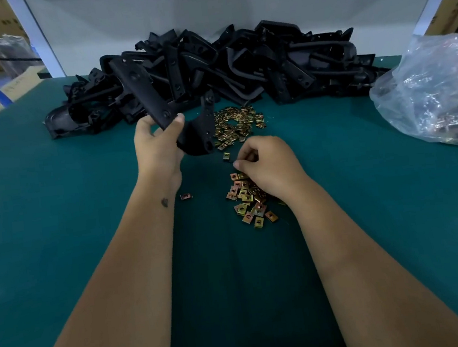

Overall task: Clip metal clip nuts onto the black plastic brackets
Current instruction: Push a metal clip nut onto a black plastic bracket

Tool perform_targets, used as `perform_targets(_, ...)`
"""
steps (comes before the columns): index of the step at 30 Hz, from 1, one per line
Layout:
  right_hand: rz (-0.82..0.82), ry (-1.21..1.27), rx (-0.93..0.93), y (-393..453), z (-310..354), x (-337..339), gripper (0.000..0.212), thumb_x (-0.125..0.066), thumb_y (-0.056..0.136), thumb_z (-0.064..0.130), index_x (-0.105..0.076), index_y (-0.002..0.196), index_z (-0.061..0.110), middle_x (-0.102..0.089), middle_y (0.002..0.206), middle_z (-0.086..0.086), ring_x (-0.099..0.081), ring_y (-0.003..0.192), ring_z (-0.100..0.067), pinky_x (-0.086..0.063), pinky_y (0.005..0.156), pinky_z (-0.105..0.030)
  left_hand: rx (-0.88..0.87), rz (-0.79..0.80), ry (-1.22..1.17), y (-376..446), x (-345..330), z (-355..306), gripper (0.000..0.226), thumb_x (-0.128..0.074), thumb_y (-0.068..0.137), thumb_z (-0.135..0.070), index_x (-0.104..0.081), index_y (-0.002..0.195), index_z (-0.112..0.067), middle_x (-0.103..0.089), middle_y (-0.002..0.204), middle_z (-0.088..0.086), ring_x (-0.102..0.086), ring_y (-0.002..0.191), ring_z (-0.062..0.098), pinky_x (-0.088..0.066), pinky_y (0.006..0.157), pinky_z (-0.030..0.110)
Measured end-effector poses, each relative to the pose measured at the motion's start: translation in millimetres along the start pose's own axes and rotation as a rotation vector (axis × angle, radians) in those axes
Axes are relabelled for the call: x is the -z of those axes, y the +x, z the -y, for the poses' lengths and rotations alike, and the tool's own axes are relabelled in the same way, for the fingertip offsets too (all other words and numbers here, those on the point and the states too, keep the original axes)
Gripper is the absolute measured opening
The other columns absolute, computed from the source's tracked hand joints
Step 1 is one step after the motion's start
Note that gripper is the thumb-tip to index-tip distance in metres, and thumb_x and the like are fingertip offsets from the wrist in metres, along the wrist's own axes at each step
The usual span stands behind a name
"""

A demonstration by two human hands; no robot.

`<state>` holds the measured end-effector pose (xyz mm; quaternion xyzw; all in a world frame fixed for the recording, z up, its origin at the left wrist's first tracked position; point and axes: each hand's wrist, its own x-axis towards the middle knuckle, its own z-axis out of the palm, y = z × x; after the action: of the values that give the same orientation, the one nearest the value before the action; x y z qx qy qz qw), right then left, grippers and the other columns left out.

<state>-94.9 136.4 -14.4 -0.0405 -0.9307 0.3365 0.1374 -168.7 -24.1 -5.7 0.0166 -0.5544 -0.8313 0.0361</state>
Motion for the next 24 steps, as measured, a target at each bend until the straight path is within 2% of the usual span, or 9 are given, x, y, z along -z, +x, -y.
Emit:
perform_targets(4,0.055,-0.036,0.027,0,-1,2,0.015,-0.073,0.083,0.04,-0.067,0.093,0.03,-0.058,0.08,0.015,-0.053,0.101,-0.018,-0.048,0.087,-0.038,0.043,0.05,-0.236,-6,-5,1,0.027,-0.056,0.093,0.011,-0.055,0.101,-0.015,-0.074,0.098,0.005,-0.072,0.095,0.016,-0.058,0.079,0.031)
perform_targets(7,0.088,0.008,0.009,2,-1,4,0.008,-0.074,0.084,0.035,-0.067,0.082,0.033,-0.061,0.082,0.013,-0.056,0.1,-0.02,-0.049,0.09,-0.043,0.004,0.052,-0.291,-10,-9,0,0.022,-0.054,0.097,0.006,-0.053,0.102,-0.015,-0.075,0.099,0.002,-0.072,0.096,0.014,-0.059,0.08,0.036)
perform_targets(10,0.086,0.012,0.012,2,-1,4,0.014,-0.072,0.085,0.03,-0.062,0.076,0.034,-0.061,0.082,0.009,-0.057,0.099,-0.023,-0.048,0.091,-0.047,-0.057,0.081,-0.305,-15,-19,-2,0.026,-0.053,0.099,0.001,-0.052,0.112,-0.021,-0.075,0.102,-0.003,-0.068,0.109,0.017,-0.058,0.087,0.044)
perform_targets(12,0.069,0.012,0.017,1,0,4,0.015,-0.072,0.083,0.026,-0.06,0.075,0.033,-0.06,0.08,0.007,-0.057,0.096,-0.024,-0.049,0.088,-0.045,-0.026,0.058,-0.322,-21,-29,2,0.023,-0.052,0.1,-0.001,-0.051,0.109,-0.021,-0.074,0.102,-0.003,-0.066,0.112,0.019,-0.059,0.081,0.044)
perform_targets(16,0.024,0.077,0.007,0,-2,4,0.013,-0.068,0.078,0.017,-0.061,0.076,0.028,-0.06,0.075,0.011,-0.06,0.085,-0.014,-0.052,0.074,-0.034,0.135,-0.039,-0.38,-30,-39,19,0.016,-0.051,0.101,-0.003,-0.048,0.1,-0.019,-0.073,0.095,-0.002,-0.071,0.09,0.014,-0.059,0.077,0.039)
perform_targets(18,0.002,0.164,-0.015,-1,-3,5,0.013,-0.067,0.077,0.014,-0.063,0.076,0.026,-0.059,0.071,0.013,-0.057,0.07,0.001,-0.049,0.062,-0.019,0.212,-0.075,-0.447,-27,-38,23,0.015,-0.05,0.101,-0.002,-0.048,0.1,-0.017,-0.073,0.09,0.0,-0.071,0.085,0.016,-0.061,0.072,0.038)
perform_targets(20,-0.019,0.255,-0.04,-1,-3,7,0.014,-0.067,0.077,0.011,-0.064,0.075,0.025,-0.058,0.068,0.013,-0.053,0.062,0.006,-0.041,0.053,-0.009,0.266,-0.089,-0.509,-22,-34,22,0.013,-0.049,0.101,-0.001,-0.047,0.1,-0.014,-0.07,0.087,0.003,-0.07,0.079,0.017,-0.06,0.06,0.034)
perform_targets(22,-0.065,0.363,-0.083,0,-4,9,0.016,-0.065,0.077,0.008,-0.065,0.075,0.024,-0.059,0.068,0.012,-0.051,0.057,0.007,-0.04,0.051,-0.007,0.326,-0.088,-0.556,-18,-32,21,0.011,-0.048,0.102,-0.003,-0.048,0.108,-0.011,-0.066,0.089,0.006,-0.065,0.076,0.018,-0.056,0.049,0.029)
perform_targets(24,-0.138,0.481,-0.126,1,-5,11,0.019,-0.063,0.078,0.005,-0.064,0.075,0.024,-0.061,0.07,0.01,-0.052,0.058,0.006,-0.043,0.053,-0.008,0.389,-0.077,-0.609,-17,-31,21,0.015,-0.048,0.102,-0.005,-0.046,0.116,-0.011,-0.062,0.093,0.007,-0.06,0.076,0.019,-0.054,0.047,0.026)
